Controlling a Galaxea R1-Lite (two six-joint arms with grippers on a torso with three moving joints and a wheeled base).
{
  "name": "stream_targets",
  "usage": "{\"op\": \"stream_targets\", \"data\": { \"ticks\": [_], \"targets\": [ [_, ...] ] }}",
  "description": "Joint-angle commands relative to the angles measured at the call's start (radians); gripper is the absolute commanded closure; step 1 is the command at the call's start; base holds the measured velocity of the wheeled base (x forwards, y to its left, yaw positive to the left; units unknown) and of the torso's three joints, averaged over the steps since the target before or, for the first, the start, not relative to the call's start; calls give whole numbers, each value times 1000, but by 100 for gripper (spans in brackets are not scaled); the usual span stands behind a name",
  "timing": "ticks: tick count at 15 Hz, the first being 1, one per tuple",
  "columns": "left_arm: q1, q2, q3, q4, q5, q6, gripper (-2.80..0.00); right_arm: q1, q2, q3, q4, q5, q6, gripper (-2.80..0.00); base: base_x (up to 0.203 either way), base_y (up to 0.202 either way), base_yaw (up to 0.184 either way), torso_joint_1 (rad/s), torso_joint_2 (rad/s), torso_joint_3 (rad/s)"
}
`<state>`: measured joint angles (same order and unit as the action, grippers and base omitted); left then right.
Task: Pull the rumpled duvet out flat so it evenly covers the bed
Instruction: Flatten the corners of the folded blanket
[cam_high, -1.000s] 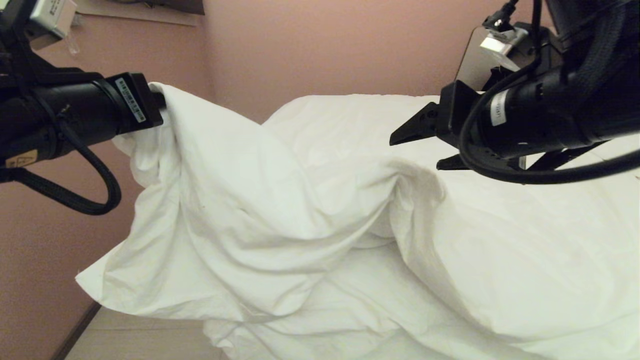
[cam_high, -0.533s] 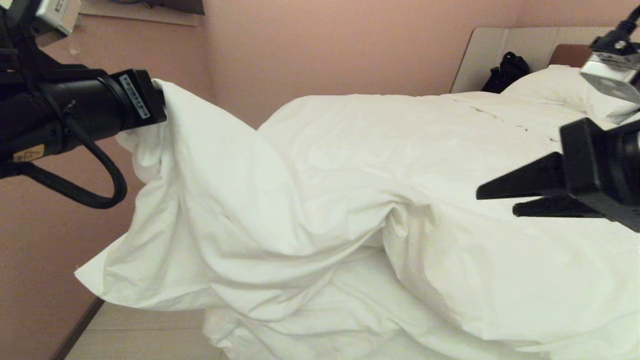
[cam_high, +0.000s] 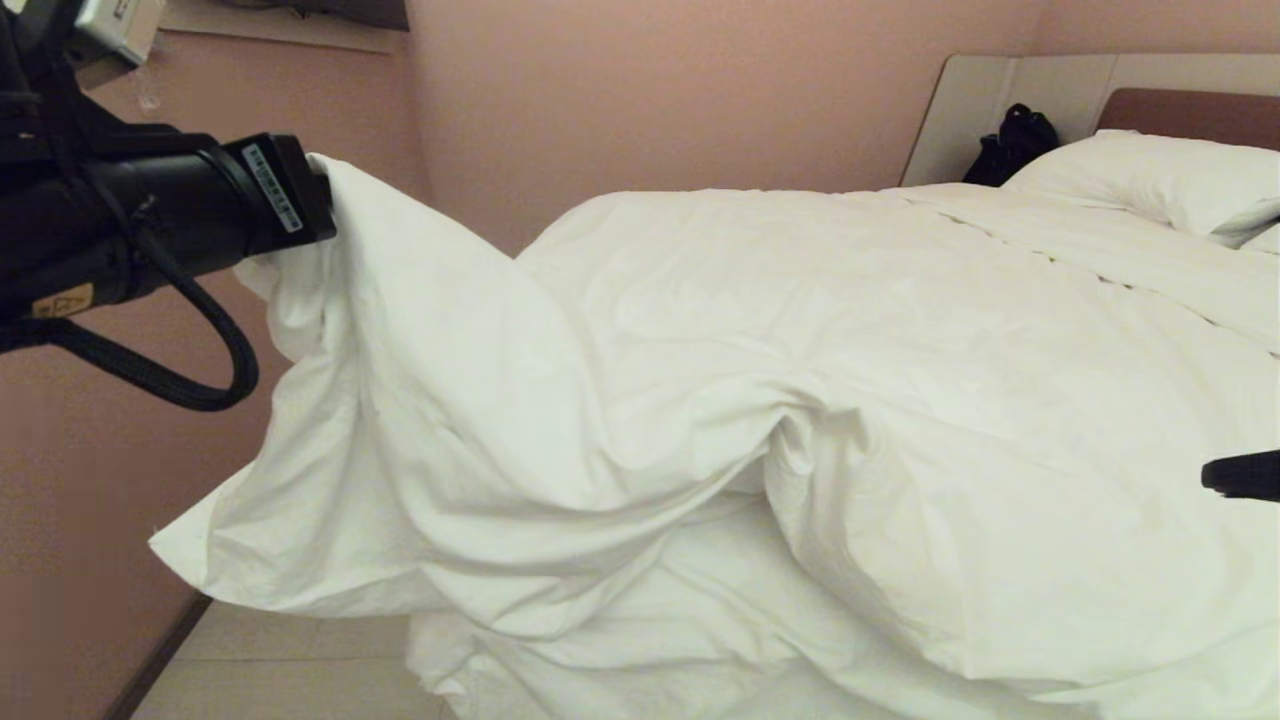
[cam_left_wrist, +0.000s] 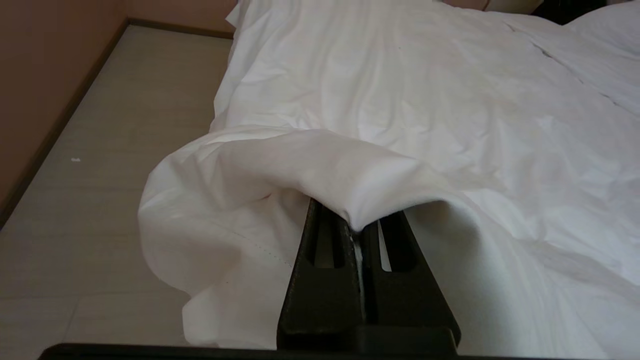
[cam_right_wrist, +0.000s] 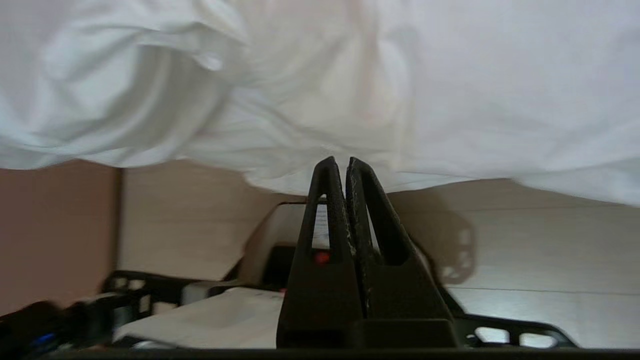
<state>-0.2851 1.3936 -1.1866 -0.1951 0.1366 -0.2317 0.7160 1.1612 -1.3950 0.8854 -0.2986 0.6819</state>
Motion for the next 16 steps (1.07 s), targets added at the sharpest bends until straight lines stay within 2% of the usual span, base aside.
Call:
{"op": "stream_targets", "data": {
  "ticks": [1, 5, 8, 11, 14, 16],
  "targets": [
    [0, 1, -34, 5, 1, -1, 0, 17, 39, 30, -42, -29, -54, 0, 0, 0, 0, 0, 0, 0],
    [0, -3, -80, 32, 4, 0, 0, 112, 234, -9, -197, -54, -105, 0, 0, 0, 0, 0, 0, 0],
    [-6, -2, -76, 39, -2, 2, 0, 161, 358, -153, -261, -56, -182, 0, 0, 0, 0, 0, 0, 0],
    [-46, 2, -56, 30, -6, 2, 0, 212, 480, -275, -280, -43, -263, 0, 0, 0, 0, 0, 0, 0],
    [-58, 4, -56, 25, -7, 0, 0, 242, 594, -422, -285, 16, -311, 0, 0, 0, 0, 0, 0, 0],
    [-58, 1, -57, 25, -32, -1, 0, 244, 643, -489, -286, 119, -318, 0, 0, 0, 0, 0, 0, 0]
  ]
}}
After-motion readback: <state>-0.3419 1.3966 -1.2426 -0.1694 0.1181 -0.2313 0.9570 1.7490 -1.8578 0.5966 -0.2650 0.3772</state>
